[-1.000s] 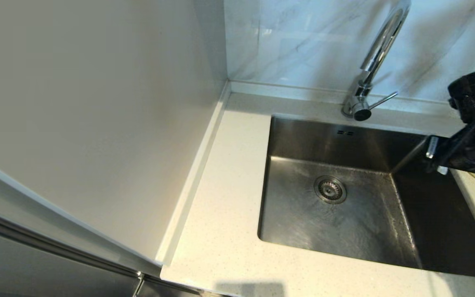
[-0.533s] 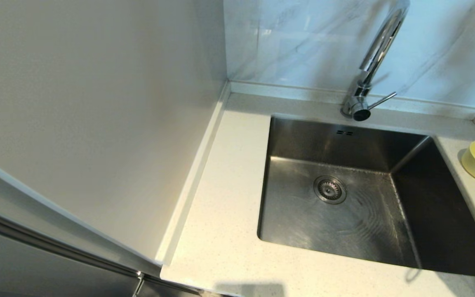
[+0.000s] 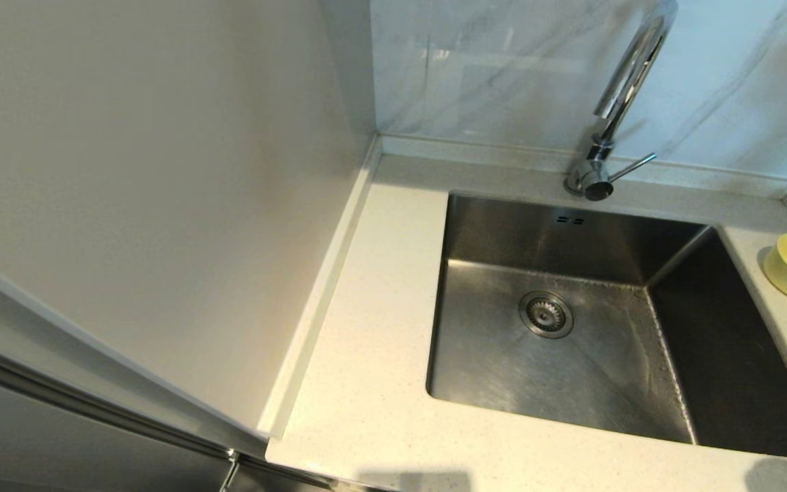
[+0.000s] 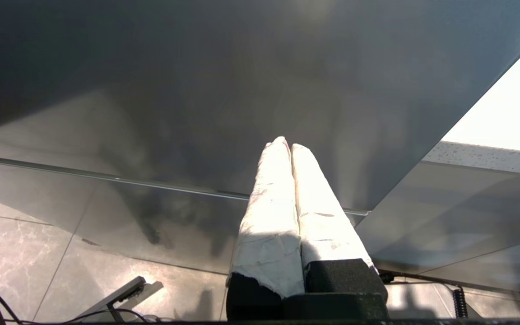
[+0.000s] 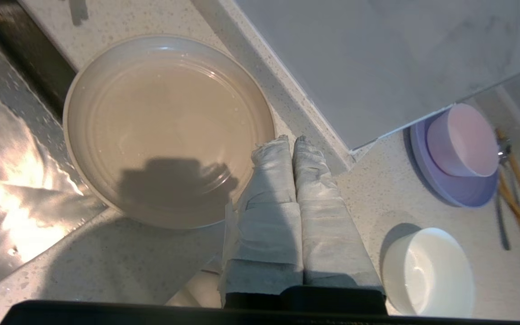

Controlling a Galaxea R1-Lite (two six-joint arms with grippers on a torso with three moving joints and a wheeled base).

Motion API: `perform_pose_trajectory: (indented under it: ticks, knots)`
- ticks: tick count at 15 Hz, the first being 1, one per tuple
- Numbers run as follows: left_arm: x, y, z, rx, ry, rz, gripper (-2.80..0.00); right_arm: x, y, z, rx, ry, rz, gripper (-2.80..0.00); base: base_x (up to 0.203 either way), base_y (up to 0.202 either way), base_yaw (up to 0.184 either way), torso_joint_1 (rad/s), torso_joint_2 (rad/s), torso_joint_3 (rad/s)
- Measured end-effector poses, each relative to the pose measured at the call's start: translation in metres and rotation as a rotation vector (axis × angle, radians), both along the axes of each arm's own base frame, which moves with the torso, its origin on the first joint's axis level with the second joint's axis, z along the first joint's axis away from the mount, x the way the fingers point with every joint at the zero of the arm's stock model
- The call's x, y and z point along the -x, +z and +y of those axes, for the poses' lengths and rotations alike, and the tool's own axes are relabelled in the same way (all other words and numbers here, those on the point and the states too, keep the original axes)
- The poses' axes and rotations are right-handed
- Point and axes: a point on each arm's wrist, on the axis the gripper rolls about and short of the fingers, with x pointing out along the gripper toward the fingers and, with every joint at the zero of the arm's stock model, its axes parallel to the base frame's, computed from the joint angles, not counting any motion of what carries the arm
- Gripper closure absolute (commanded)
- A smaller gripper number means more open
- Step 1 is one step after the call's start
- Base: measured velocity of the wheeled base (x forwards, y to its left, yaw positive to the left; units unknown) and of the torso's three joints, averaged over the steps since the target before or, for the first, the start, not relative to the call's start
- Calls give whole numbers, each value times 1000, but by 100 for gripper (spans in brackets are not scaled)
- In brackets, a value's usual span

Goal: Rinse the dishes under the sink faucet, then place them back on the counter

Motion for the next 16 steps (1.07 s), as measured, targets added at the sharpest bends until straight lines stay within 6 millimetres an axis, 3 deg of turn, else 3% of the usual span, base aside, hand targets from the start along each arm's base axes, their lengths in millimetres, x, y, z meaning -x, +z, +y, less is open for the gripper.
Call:
perform_pose_trajectory:
  ticks: [4, 9, 12, 16]
  knots:
    - [0, 0, 0, 0, 0, 0, 0, 28, -21, 2, -28, 50, -84, 0, 0, 0, 0, 0, 0, 0]
    - [0, 0, 0, 0, 0, 0, 0, 75, -68, 10, -40, 524, -142, 0, 0, 0, 0, 0, 0, 0]
    - [0, 0, 0, 0, 0, 0, 0, 79, -103, 15, 68, 799, -132, 0, 0, 0, 0, 0, 0, 0]
    - [0, 0, 0, 0, 0, -1, 0, 74, -114, 18, 99, 935, -253, 0, 0, 0, 0, 0, 0, 0]
